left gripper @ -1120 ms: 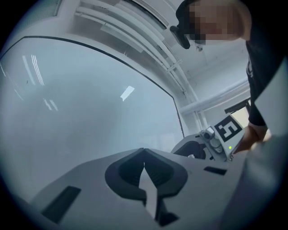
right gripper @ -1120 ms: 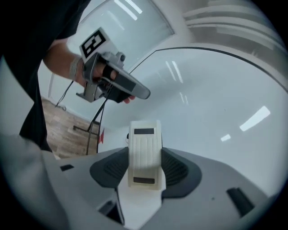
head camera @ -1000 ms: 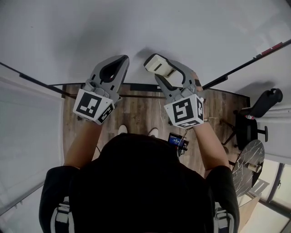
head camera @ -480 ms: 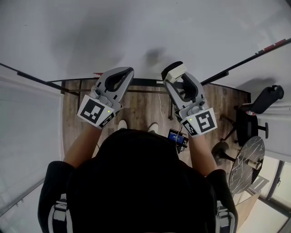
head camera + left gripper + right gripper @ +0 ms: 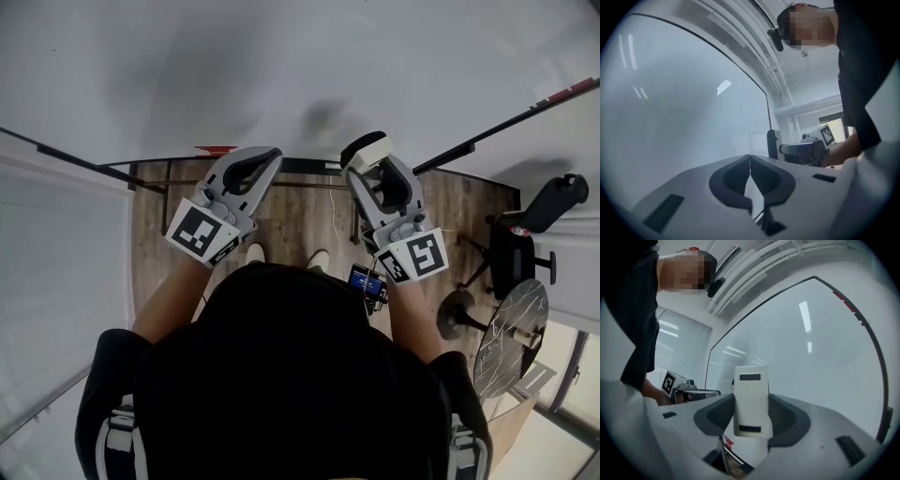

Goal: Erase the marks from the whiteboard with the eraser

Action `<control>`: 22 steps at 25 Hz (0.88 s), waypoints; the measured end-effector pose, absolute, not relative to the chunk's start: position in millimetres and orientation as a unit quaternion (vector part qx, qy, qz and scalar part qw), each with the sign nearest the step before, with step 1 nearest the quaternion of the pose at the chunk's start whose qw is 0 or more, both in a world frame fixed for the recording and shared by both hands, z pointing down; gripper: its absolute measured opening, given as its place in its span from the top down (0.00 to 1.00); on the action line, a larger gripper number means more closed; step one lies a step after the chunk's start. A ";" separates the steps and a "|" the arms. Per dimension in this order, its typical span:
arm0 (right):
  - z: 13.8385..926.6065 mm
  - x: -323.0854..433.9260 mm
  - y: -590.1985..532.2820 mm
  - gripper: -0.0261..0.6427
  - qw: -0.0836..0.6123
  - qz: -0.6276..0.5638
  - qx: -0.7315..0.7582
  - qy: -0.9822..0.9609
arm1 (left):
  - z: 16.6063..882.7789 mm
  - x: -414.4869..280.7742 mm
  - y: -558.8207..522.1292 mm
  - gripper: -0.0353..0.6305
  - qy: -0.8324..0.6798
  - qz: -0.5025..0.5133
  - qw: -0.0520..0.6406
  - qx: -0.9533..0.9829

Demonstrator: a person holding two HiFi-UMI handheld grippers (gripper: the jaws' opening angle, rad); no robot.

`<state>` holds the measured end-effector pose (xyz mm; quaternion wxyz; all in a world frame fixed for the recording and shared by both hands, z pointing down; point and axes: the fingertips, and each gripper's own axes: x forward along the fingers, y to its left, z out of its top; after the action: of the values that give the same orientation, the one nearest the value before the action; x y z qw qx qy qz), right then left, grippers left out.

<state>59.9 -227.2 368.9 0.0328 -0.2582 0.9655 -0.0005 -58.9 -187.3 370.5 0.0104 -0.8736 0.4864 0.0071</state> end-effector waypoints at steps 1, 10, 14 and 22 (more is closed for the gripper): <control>369.4 60.0 -227.2 0.62 0.033 0.000 -0.259 0.965 | 371.0 -58.4 -186.7 0.94 0.485 0.007 0.011 -0.874; 368.1 57.5 -229.9 0.62 0.032 0.003 -0.258 0.965 | 372.2 -60.0 -188.1 0.94 0.485 0.005 0.008 -0.875; 368.3 56.5 -231.1 0.63 0.032 0.004 -0.260 0.965 | 372.5 -63.2 -188.1 0.94 0.484 0.006 0.007 -0.875; 367.8 54.7 -232.1 0.63 0.031 0.003 -0.256 0.966 | 375.6 -65.9 -189.0 0.94 0.482 0.004 0.003 -0.876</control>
<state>54.7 -232.1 367.8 0.0314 -0.2559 0.9662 0.0031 -65.9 -189.0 375.6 0.0033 -0.8759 0.4824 0.0035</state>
